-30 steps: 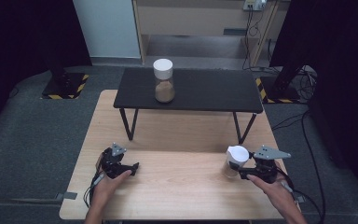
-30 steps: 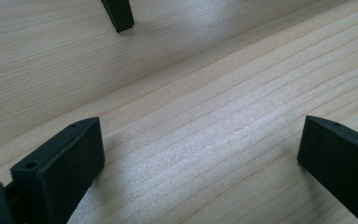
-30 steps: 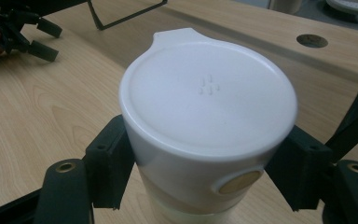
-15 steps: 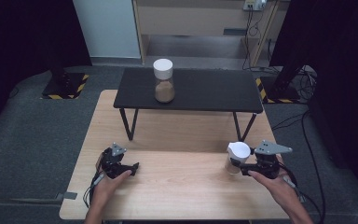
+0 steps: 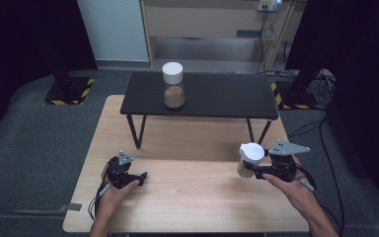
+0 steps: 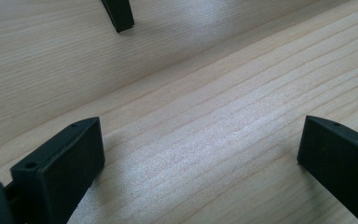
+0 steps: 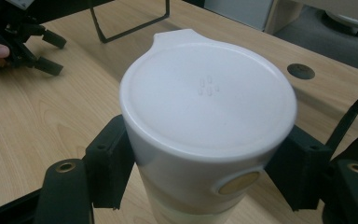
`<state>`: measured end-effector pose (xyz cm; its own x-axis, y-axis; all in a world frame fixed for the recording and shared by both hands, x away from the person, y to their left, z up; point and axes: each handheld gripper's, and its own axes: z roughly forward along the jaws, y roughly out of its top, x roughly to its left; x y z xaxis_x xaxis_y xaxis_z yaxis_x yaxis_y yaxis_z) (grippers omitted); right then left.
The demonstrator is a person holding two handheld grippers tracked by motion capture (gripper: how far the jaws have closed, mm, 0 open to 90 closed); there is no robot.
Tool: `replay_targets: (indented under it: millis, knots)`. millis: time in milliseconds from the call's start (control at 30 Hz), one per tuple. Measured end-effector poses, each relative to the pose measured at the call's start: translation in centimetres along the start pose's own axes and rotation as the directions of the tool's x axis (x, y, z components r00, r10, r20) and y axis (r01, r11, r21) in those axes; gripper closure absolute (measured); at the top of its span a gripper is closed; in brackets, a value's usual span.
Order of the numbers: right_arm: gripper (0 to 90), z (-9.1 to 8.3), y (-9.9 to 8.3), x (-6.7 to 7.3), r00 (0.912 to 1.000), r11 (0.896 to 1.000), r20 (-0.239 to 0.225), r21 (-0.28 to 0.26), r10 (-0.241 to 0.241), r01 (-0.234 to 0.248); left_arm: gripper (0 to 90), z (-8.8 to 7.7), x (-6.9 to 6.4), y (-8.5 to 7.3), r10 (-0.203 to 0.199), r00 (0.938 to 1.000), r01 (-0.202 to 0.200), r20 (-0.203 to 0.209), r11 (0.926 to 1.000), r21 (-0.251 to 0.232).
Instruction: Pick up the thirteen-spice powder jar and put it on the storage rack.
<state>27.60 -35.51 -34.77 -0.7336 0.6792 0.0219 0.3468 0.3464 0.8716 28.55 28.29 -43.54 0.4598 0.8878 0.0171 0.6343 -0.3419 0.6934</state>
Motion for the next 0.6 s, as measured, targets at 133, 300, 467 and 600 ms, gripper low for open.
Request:
replay_targets:
  millis: [133,300,467,600]
  knots:
    - [31.3,-0.1,0.6,-0.3,1.0000,1.000,-0.004,-0.001,-0.003,0.002,0.0,0.0,0.0,0.0,0.000,1.0000,0.000,0.000,1.0000,0.000]
    - [31.3,-0.2,1.3,-0.6,0.9999,1.000,-0.014,-0.006,-0.004,0.004,0.0,0.0,0.0,0.0,0.000,1.0000,0.000,0.000,1.0000,0.000]
    - [31.3,-0.3,1.9,-1.0,0.9996,1.000,-0.028,-0.019,0.006,-0.006,0.0,0.0,0.0,0.0,0.000,1.0000,0.000,0.000,1.0000,0.000]
    - [31.4,-0.3,2.7,-1.1,0.9996,1.000,-0.028,-0.019,-0.002,0.002,0.0,0.0,0.0,0.0,0.000,1.0000,0.000,0.000,1.0000,0.000]
